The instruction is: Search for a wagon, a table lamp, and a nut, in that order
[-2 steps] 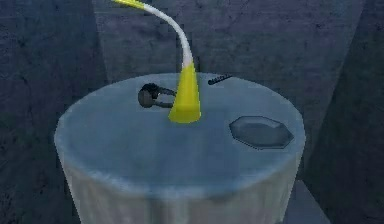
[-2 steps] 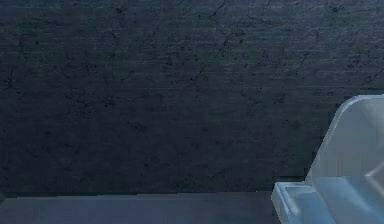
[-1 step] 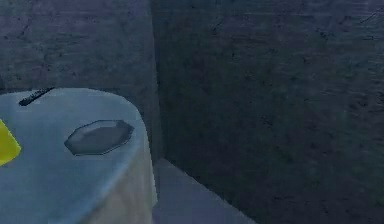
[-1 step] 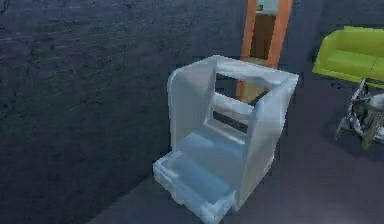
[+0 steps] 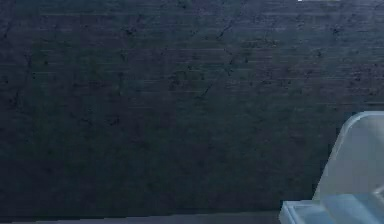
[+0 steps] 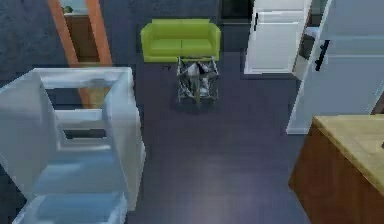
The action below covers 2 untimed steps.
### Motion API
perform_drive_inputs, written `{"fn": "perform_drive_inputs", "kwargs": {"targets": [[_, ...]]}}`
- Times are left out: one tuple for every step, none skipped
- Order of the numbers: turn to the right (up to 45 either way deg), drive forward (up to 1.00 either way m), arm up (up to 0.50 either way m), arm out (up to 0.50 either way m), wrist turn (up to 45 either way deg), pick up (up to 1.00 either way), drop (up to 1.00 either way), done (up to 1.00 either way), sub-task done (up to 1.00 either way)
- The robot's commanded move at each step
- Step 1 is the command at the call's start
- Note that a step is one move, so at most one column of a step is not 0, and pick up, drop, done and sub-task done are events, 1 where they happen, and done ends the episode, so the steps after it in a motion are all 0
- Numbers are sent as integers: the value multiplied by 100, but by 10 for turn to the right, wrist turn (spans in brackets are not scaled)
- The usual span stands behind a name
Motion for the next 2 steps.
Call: {"fn": "perform_drive_inputs", "kwargs": {"targets": [[450, 0, 0, 0, 0, 0, 0, 0, 0], [360, 0, 0, 0, 0, 0, 0, 0, 0]]}}
